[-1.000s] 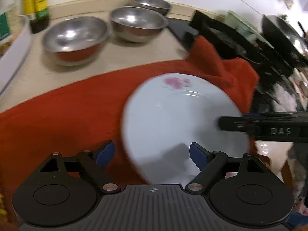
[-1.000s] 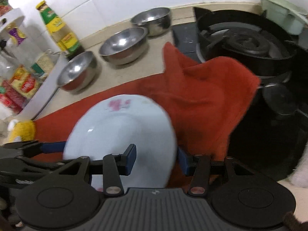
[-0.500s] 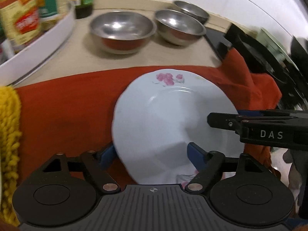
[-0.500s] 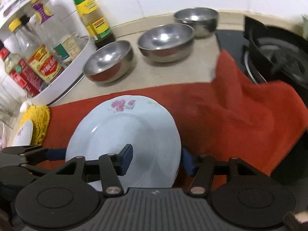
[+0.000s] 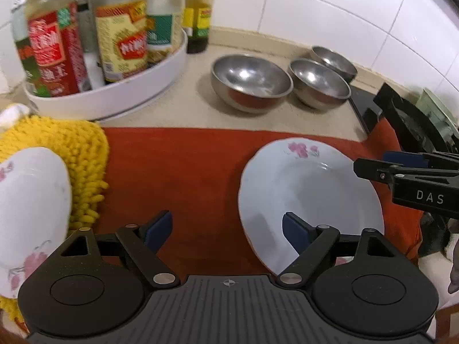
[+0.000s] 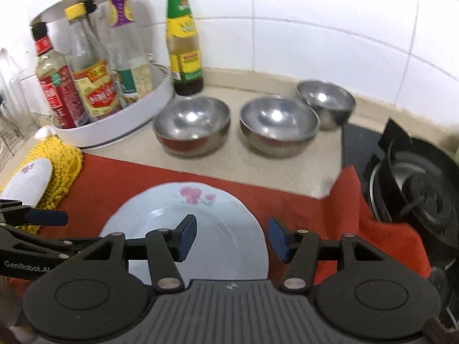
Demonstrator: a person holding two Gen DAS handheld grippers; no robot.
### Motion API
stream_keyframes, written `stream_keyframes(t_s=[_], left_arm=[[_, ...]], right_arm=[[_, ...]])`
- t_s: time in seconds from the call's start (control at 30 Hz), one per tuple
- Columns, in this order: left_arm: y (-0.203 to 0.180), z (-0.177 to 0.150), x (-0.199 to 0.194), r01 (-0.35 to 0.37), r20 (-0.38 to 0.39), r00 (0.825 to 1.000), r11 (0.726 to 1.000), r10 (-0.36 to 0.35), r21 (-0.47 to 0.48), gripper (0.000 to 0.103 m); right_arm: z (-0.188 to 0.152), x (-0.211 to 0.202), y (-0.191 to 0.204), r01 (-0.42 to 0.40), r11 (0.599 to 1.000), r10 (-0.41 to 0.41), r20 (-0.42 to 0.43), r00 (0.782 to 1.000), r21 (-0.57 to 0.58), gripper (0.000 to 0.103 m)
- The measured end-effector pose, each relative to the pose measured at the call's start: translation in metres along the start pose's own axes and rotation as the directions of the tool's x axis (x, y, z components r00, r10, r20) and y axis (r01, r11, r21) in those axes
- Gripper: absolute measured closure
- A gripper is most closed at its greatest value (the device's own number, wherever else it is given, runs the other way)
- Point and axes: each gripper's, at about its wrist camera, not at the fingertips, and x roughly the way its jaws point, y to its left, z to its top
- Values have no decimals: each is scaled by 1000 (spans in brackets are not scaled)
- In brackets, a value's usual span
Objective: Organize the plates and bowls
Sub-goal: 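Lower the plate onto the floral plate and open both grippers, then move both grippers to the white plate on the yellow mat and grasp its rim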
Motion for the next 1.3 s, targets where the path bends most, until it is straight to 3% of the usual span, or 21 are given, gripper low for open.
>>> stream_keyframes(t_s=[0.47,0.83,1.3], left_arm=[[32,-13,-34,-82,54,995,990,89,-113,14],[78,-24,-56,-164,64,981,962,182,-218,13],[133,-32,-75,-207,69,969,932,237,-298,12]], right_arm=[[20,5,53,-92,988,96,30,995,-128,52],[32,16,109,-179,952,189,18,982,-247,51],[43,32,175,-233,911,246,-6,969,-340,51]])
